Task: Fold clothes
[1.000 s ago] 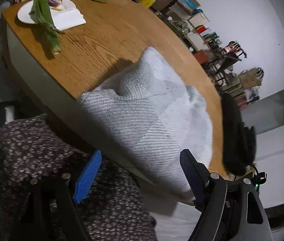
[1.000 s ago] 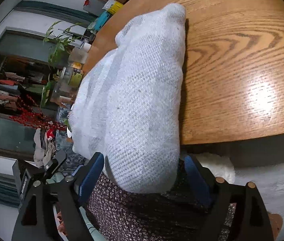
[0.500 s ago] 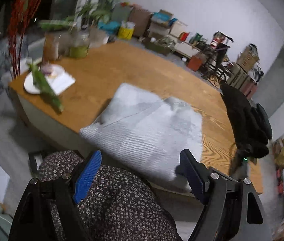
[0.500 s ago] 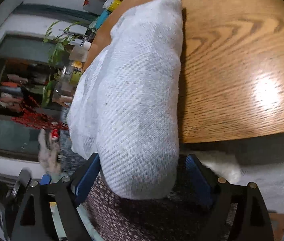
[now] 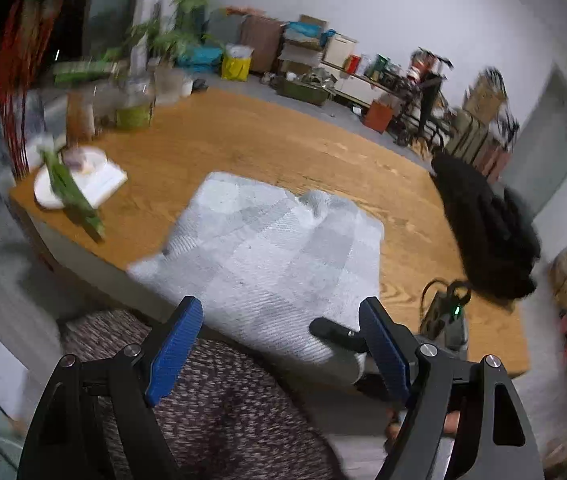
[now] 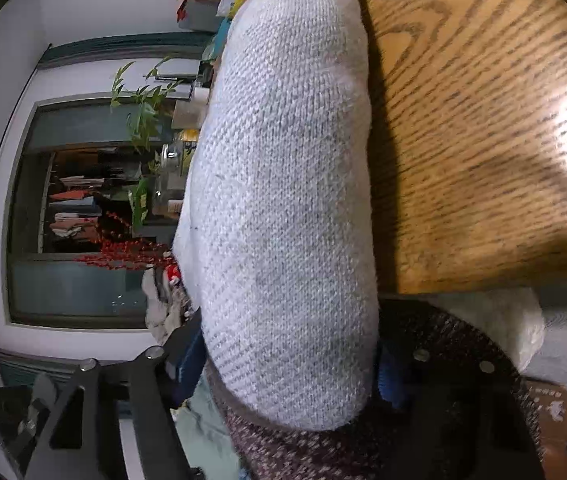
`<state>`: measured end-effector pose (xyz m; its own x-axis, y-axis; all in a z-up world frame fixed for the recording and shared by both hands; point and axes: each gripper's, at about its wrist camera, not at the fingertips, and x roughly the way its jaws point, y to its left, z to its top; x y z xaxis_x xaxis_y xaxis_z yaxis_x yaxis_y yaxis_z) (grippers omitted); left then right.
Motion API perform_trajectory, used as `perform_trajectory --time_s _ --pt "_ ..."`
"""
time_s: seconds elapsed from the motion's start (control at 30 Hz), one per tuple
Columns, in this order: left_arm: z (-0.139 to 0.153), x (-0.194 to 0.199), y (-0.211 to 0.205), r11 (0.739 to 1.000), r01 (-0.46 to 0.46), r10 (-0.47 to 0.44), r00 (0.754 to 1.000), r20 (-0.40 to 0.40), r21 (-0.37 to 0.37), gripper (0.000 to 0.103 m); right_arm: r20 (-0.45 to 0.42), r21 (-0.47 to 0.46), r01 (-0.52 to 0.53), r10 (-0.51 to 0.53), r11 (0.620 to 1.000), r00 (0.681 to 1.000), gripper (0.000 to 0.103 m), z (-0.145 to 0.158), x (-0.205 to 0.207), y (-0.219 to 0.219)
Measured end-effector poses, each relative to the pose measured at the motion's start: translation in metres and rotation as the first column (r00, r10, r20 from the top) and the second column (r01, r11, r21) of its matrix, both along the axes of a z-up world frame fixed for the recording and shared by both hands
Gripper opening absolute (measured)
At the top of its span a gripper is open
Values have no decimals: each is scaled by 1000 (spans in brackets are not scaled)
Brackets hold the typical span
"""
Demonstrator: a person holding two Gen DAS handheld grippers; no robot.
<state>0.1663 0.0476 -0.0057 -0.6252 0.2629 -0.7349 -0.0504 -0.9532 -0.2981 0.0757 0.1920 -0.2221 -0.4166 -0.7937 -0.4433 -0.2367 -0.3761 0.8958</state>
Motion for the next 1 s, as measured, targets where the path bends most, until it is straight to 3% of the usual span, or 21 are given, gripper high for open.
perform_trajectory --time_s 0.03,0.13,0.3,0.43,0.5,0.53,0.63,0.7,0.77,0.83,0.9,0.97,1.0 --pt "-6 -6 -8 997 -25 23 999 30 79 81 8 -13 -13 13 1000 1000 71 0 -1 0" --pt "-19 -16 -27 969 -109 88 991 103 221 81 18 -1 -39 39 999 999 67 4 -5 -5" --pt "-27 -22 -42 960 -217 197 973 122 175 86 12 36 -54 54 998 998 62 25 -7 -10" --pt "-31 -28 -54 914 -273 236 959 154 301 91 -28 9 -64 64 998 998 61 53 -14 -12" --pt "-35 -31 -56 885 -286 241 957 163 367 103 -54 -17 -58 57 998 997 61 66 -20 -11" --pt "-37 -31 -57 867 -294 247 955 166 402 103 -63 -32 -51 49 998 997 61 71 -22 -11" --pt "-43 -36 -59 838 -328 275 944 183 435 103 -85 -72 -32 25 997 996 61 82 -26 -9" --pt "-48 -42 -59 837 -332 270 942 201 435 103 -94 -96 -21 12 995 995 61 86 -30 -9" --pt "-59 -47 -60 815 -349 255 933 255 462 103 -99 -113 -15 4 993 995 61 88 -33 -8" --pt "-76 -49 -60 758 -392 230 909 348 522 103 -100 -128 -10 -3 992 995 61 90 -38 -7" --pt "-95 -51 -60 677 -444 189 875 445 587 103 -100 -139 -6 -8 990 995 61 92 -42 -7" --pt "-109 -49 -59 581 -503 181 846 501 640 103 -103 -146 -6 -9 989 995 61 94 -47 -8" --pt "-111 -49 -58 547 -524 193 838 511 652 103 -105 -150 -7 -9 989 994 61 94 -50 -10"
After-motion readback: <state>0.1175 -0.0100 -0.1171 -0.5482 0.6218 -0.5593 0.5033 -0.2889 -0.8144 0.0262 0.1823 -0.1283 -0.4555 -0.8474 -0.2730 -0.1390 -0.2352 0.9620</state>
